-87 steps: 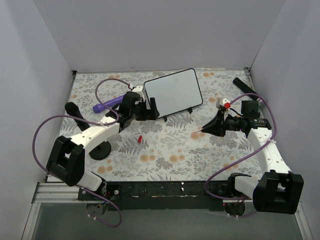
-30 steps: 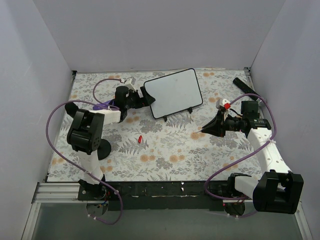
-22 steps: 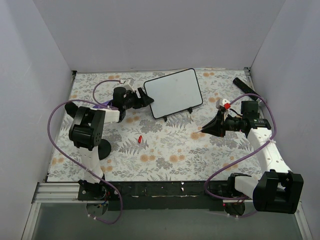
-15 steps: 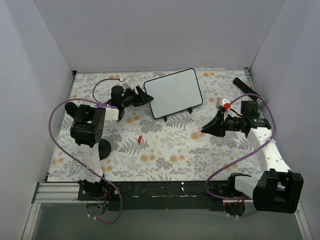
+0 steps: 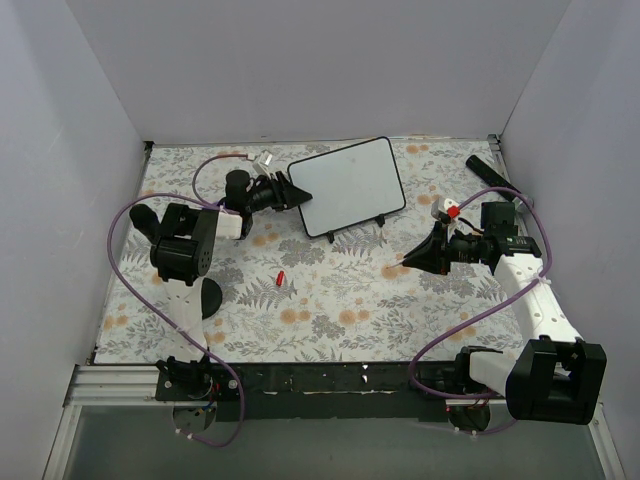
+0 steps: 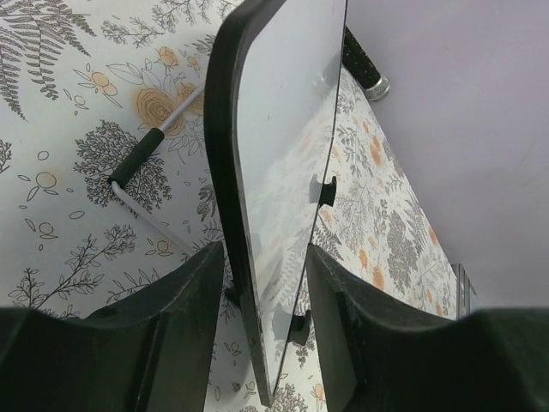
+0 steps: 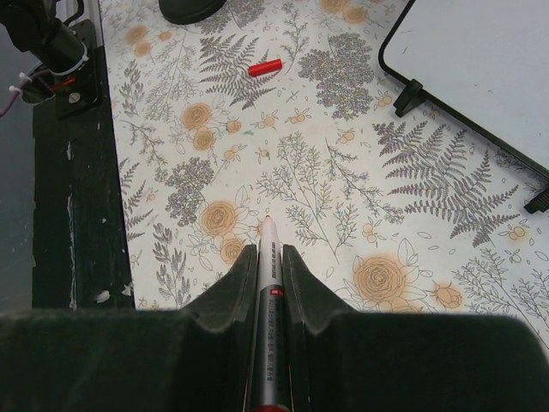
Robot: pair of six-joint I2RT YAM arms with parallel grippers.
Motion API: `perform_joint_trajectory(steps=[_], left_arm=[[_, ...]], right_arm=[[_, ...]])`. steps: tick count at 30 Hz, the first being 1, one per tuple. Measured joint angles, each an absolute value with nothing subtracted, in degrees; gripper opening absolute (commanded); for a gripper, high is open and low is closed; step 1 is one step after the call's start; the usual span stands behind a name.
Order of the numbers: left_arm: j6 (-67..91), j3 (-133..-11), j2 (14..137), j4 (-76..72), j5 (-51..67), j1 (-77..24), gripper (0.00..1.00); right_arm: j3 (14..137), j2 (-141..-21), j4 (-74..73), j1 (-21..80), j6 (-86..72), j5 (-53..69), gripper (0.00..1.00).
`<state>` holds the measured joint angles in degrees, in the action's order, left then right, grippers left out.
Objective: Write a sentence on the whiteboard
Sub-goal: Pick up the whiteboard from the whiteboard stand.
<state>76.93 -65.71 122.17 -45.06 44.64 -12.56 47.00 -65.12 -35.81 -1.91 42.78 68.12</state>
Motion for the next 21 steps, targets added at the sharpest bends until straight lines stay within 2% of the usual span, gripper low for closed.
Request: perform_joint_trajectory(steps=[6, 10, 16, 19, 21], left_arm=[[78.6, -65.7, 122.6, -47.7, 45.5, -12.5, 0.37], [79.9, -65.8, 123.2, -49.8, 46.0, -12.5, 0.25], [81.6, -65.8, 125.4, -51.1, 46.4, -12.5, 0.24], [82.1, -65.8, 125.4, -51.8, 46.6, -12.5, 0.03], [83.0, -65.8, 125.4, -52.7, 47.6, -12.5, 0.0]], right_arm=[[47.0, -65.1, -35.9, -1.9, 43.3, 68.1, 0.01], [47.0, -65.1, -35.9, -1.9, 43.5, 68.1, 0.01], [47.0, -65.1, -35.9, -1.9, 43.5, 68.1, 0.01], [47.0, -65.1, -35.9, -1.9, 43.5, 68.1, 0.01], [47.0, -65.2, -35.9, -1.9, 43.5, 68.1, 0.01]])
